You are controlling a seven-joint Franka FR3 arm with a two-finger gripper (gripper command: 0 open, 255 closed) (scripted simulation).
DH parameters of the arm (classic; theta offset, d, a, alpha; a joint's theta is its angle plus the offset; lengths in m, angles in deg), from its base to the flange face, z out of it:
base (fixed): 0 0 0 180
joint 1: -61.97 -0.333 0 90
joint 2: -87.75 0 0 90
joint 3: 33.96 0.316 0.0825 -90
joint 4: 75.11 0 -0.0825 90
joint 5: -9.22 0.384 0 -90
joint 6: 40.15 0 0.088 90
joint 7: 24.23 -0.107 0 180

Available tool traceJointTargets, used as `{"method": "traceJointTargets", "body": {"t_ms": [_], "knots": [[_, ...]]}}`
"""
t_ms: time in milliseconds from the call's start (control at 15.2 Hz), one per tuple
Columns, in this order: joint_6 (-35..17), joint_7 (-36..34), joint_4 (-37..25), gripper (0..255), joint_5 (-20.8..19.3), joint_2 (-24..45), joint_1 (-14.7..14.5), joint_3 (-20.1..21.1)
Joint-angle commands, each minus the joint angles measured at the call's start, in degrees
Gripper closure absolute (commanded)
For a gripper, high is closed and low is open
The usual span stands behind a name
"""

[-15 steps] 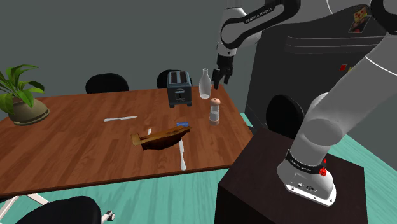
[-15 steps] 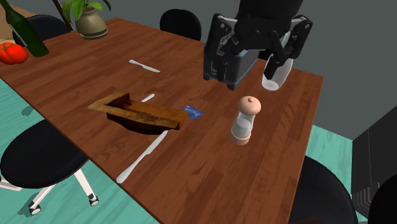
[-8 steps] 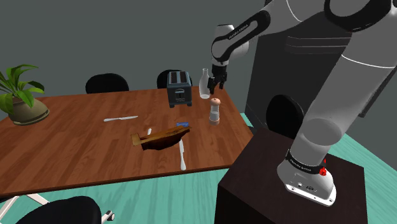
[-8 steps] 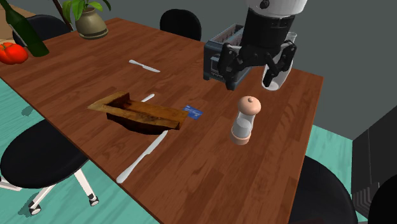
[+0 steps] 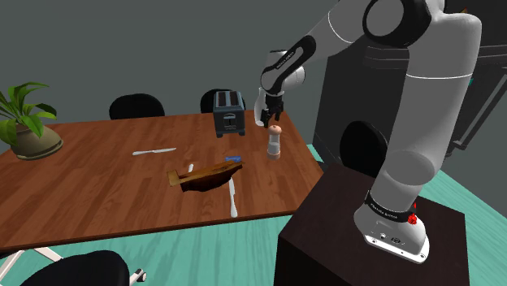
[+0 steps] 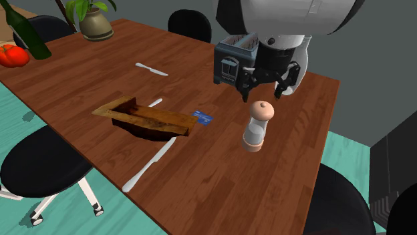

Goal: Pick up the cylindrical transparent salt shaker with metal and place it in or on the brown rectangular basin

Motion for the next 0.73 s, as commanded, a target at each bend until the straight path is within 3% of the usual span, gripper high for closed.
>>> {"method": "traceJointTargets", "body": {"t_ms": [0, 660], "knots": [[-1.3, 0.5, 0.0, 0, 0.3, 1.3, 0.2, 0.0], [-4.4, 1.1, 0.4, 0, 1.1, 4.0, 0.4, 0.2]]}}
